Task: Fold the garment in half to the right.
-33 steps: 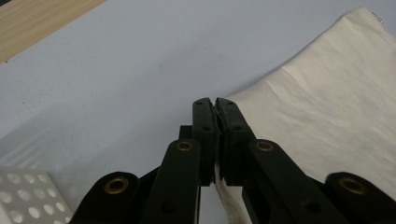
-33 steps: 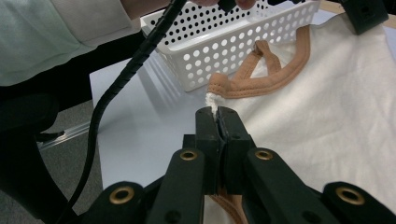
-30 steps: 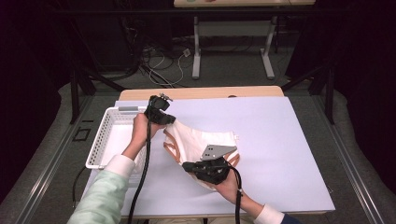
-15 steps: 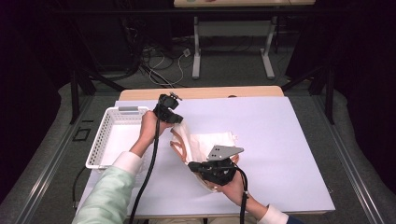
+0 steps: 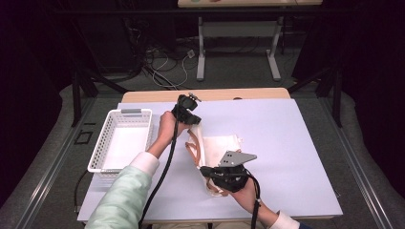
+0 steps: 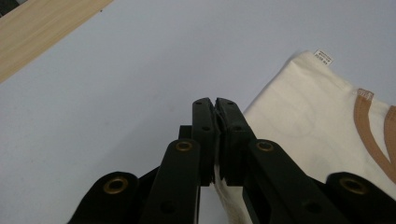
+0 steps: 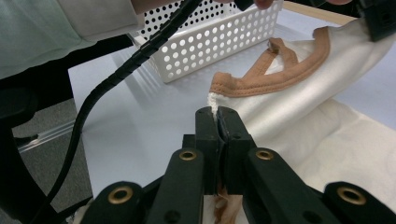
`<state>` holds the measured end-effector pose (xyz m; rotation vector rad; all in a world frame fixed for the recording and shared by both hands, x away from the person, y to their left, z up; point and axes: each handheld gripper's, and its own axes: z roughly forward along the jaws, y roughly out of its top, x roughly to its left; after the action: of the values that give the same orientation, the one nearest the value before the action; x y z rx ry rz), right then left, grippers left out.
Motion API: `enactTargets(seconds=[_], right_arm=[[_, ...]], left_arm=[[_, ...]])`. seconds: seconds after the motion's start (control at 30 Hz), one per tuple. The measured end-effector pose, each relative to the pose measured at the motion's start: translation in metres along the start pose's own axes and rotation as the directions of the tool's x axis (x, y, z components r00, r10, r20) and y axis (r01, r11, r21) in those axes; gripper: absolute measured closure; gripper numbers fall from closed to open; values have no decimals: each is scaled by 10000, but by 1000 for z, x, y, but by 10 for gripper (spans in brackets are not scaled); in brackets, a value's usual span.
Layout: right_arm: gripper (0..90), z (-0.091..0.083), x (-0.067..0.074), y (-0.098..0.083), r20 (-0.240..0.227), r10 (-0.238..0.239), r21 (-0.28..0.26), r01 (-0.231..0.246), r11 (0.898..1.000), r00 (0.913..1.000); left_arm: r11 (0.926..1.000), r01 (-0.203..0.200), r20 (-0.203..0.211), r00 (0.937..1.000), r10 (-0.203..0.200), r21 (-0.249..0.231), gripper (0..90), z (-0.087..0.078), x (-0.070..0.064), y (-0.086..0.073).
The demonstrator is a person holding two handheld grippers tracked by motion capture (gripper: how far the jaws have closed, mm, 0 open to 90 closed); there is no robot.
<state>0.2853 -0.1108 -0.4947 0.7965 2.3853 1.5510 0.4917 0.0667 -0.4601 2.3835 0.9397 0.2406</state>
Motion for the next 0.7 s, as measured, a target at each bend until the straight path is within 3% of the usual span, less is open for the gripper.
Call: enactTargets(seconds=[0.13,0.7], right_arm=[[876,-4,-1,-3,99,34,259,-37,9997,9999],[875,-11,-10,-23,186,122,1144,-143,9933,9998]], left_arm=[[9999,-144,73,9999,145,-77,869,10,-11,6],[9991,-414,398,9984,411,72,864,41,-33,11]])
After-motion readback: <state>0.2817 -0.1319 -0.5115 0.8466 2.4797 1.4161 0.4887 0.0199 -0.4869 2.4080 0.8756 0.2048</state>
